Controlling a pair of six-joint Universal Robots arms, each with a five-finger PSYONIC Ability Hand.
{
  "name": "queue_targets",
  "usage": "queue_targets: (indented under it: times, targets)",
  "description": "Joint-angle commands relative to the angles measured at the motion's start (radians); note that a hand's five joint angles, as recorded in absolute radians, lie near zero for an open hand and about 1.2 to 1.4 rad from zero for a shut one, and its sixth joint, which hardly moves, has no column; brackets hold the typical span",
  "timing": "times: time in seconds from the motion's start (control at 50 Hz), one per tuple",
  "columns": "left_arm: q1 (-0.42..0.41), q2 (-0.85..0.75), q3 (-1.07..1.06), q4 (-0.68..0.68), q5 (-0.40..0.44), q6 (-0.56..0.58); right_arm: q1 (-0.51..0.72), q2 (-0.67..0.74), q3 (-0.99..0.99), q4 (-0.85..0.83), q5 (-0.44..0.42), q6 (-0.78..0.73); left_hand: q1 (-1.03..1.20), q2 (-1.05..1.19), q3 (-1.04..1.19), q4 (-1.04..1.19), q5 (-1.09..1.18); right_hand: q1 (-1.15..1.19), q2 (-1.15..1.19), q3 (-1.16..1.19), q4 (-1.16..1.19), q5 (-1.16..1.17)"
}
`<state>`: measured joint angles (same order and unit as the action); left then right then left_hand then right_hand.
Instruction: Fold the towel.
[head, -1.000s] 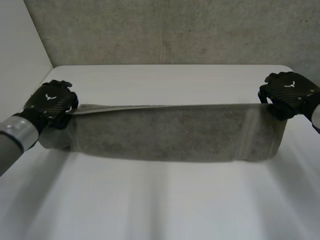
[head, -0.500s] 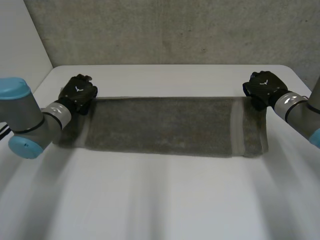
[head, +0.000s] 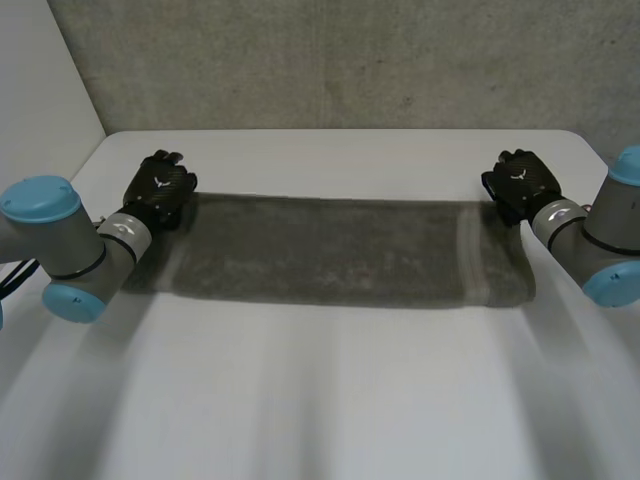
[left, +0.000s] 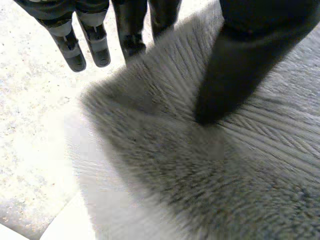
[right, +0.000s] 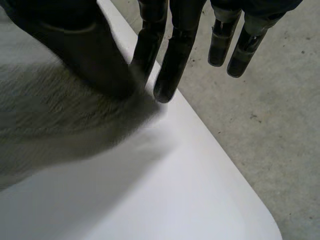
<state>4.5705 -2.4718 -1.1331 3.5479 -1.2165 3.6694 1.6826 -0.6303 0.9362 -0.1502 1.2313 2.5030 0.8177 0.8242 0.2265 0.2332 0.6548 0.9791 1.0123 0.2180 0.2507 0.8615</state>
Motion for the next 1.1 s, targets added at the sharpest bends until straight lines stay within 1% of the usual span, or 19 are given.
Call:
queue_targets:
  times: [0.02,0.14,0.18,0.2,0.24,0.26,0.3,0.34,0.36,0.4,0.42,0.46,0.58,0.66,0.68,0.72,0.78,0.94,1.1]
  targets:
    - [-0.002,0.019,-0.013,-0.003,-0.061,-0.003,0.011,-0.017,0.015,-0.093,0.022,0.011,-0.634,-0.640,-0.052,-0.059,-0.645,-0.805,-0.838,-0.044,-0.076,-0.861]
    - [-0.010,0.088,-0.060,0.000,-0.075,-0.006,0.019,-0.124,0.088,-0.158,0.046,0.073,-0.634,-0.640,-0.052,-0.059,-0.645,-0.805,-0.838,-0.044,-0.076,-0.861]
    - [-0.001,0.158,-0.118,0.011,-0.077,-0.008,0.019,-0.214,0.174,-0.187,0.046,0.134,-0.636,-0.643,-0.052,-0.059,-0.648,-0.805,-0.838,-0.044,-0.076,-0.861]
    - [-0.001,0.159,-0.119,0.011,-0.077,-0.008,0.019,-0.215,0.174,-0.187,0.046,0.134,-0.636,-0.643,-0.052,-0.059,-0.648,-0.805,-0.838,-0.044,-0.076,-0.861]
    - [0.002,0.255,-0.192,0.017,-0.078,-0.009,0.016,-0.322,0.275,-0.192,0.047,0.181,-0.634,-0.640,-0.052,-0.059,-0.645,-0.805,-0.838,-0.044,-0.076,-0.861]
    - [0.002,0.255,-0.192,0.017,-0.078,-0.009,0.016,-0.322,0.276,-0.192,0.046,0.181,-0.634,-0.640,-0.052,-0.059,-0.645,-0.805,-0.838,-0.044,-0.076,-0.861]
    - [0.008,0.304,-0.240,0.017,-0.078,-0.011,0.006,-0.441,0.401,-0.181,0.040,0.212,-0.634,-0.640,-0.052,-0.059,-0.645,-0.805,-0.838,-0.044,-0.076,-0.861]
    - [0.019,0.406,-0.341,0.019,-0.078,-0.025,0.008,-0.492,0.464,-0.177,0.037,0.221,-0.634,-0.640,-0.052,-0.059,-0.645,-0.805,-0.838,-0.044,-0.076,-0.861]
    - [0.019,0.407,-0.341,0.019,-0.078,-0.025,0.008,-0.493,0.464,-0.177,0.037,0.221,-0.634,-0.640,-0.052,-0.059,-0.645,-0.805,-0.838,-0.044,-0.076,-0.861]
    - [0.019,0.508,-0.449,0.017,-0.080,-0.063,0.006,-0.566,0.596,-0.149,0.034,0.223,-0.634,-0.640,-0.052,-0.059,-0.645,-0.805,-0.838,-0.044,-0.076,-0.861]
    - [0.019,0.508,-0.450,0.017,-0.080,-0.063,0.006,-0.566,0.596,-0.149,0.034,0.223,-0.634,-0.640,-0.052,-0.059,-0.645,-0.805,-0.838,-0.044,-0.076,-0.861]
    - [0.018,0.597,-0.549,0.014,-0.081,-0.122,0.005,-0.603,0.700,-0.099,0.030,0.217,-0.634,-0.640,-0.052,-0.059,-0.645,-0.805,-0.838,-0.044,-0.076,-0.861]
    - [0.004,0.677,-0.648,0.005,-0.110,-0.229,-0.015,-0.611,0.796,-0.051,0.022,0.208,-0.634,-0.640,-0.052,-0.059,-0.645,-0.805,-0.838,-0.044,-0.076,-0.861]
    - [-0.014,0.703,-0.703,0.003,-0.146,-0.297,-0.053,-0.594,0.837,-0.052,-0.027,0.182,-0.636,-0.643,-0.052,-0.059,-0.648,-0.759,-0.792,-0.044,-0.076,-0.816]
    - [-0.015,0.703,-0.703,0.003,-0.146,-0.298,-0.054,-0.594,0.837,-0.052,-0.027,0.181,-0.636,-0.643,-0.052,-0.059,-0.648,-0.759,-0.792,-0.044,-0.076,-0.816]
    - [-0.033,0.699,-0.724,0.005,-0.156,-0.311,-0.070,-0.548,0.839,-0.054,-0.074,0.165,-0.636,-0.643,-0.052,-0.059,-0.648,-0.747,-0.781,-0.044,-0.076,-0.804]
    - [-0.042,0.691,-0.744,0.009,-0.156,-0.311,-0.081,-0.494,0.829,-0.057,-0.087,0.140,-0.634,-0.640,-0.052,-0.059,-0.645,-0.709,-0.743,-0.044,-0.076,-0.766]
    - [-0.038,0.666,-0.761,0.028,-0.155,-0.313,-0.089,-0.442,0.828,-0.152,-0.085,0.103,-0.636,-0.643,-0.052,-0.059,-0.648,-0.472,-0.505,-0.044,-0.076,-0.529]
    - [-0.030,0.665,-0.778,0.083,-0.156,-0.313,-0.084,-0.388,0.796,-0.187,-0.084,0.103,-0.636,-0.643,-0.052,-0.059,-0.648,-0.325,-0.358,-0.044,-0.076,-0.382]
